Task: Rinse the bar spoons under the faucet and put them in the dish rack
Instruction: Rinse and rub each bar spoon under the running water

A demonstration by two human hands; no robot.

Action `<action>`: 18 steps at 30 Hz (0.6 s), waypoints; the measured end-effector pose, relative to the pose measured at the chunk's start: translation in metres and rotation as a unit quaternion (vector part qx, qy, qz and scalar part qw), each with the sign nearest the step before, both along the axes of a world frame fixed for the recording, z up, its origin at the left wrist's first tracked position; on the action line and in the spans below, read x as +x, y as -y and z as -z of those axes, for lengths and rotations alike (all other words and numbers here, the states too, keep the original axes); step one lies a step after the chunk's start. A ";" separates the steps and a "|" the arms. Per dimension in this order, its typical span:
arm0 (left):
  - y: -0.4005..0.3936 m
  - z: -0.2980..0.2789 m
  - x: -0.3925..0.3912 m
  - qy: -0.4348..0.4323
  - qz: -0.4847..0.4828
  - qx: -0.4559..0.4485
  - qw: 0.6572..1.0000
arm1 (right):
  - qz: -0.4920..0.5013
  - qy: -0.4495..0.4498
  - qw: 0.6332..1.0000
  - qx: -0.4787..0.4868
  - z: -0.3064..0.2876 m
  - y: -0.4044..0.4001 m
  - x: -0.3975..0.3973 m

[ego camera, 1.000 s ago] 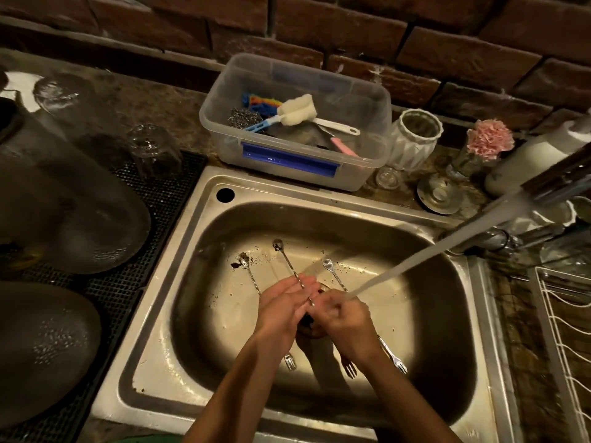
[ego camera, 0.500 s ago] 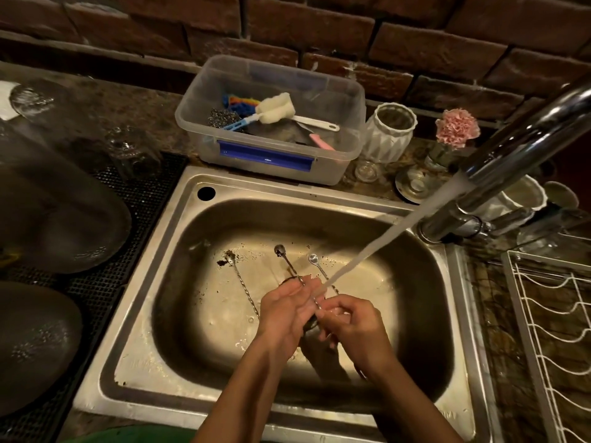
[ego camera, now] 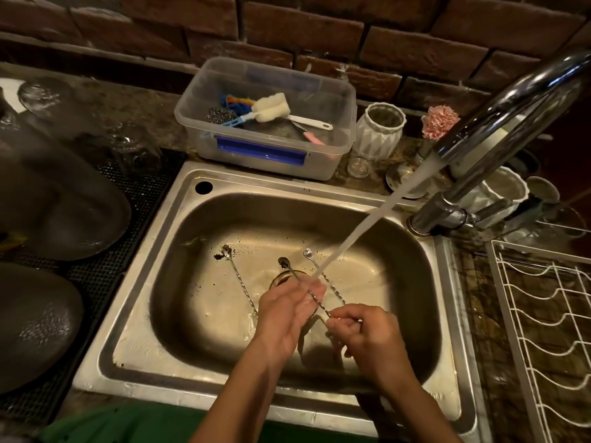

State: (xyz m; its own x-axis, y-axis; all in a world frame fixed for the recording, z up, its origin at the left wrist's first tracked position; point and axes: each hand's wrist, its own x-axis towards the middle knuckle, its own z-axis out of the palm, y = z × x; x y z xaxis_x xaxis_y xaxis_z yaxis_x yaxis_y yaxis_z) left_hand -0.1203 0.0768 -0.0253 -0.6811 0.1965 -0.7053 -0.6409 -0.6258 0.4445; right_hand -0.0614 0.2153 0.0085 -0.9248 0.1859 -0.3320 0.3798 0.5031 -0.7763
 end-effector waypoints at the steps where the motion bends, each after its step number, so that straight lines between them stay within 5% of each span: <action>1: 0.000 -0.002 0.002 0.001 -0.002 0.002 1.000 | -0.008 -0.006 1.000 0.016 -0.001 0.000 0.003; 8: 0.002 -0.008 0.009 -0.013 0.003 -0.026 1.000 | -0.038 -0.019 0.996 0.077 -0.009 -0.002 0.023; 18: 0.002 -0.014 0.014 -0.006 -0.030 0.051 0.998 | -0.070 -0.087 0.981 0.157 -0.025 -0.005 0.041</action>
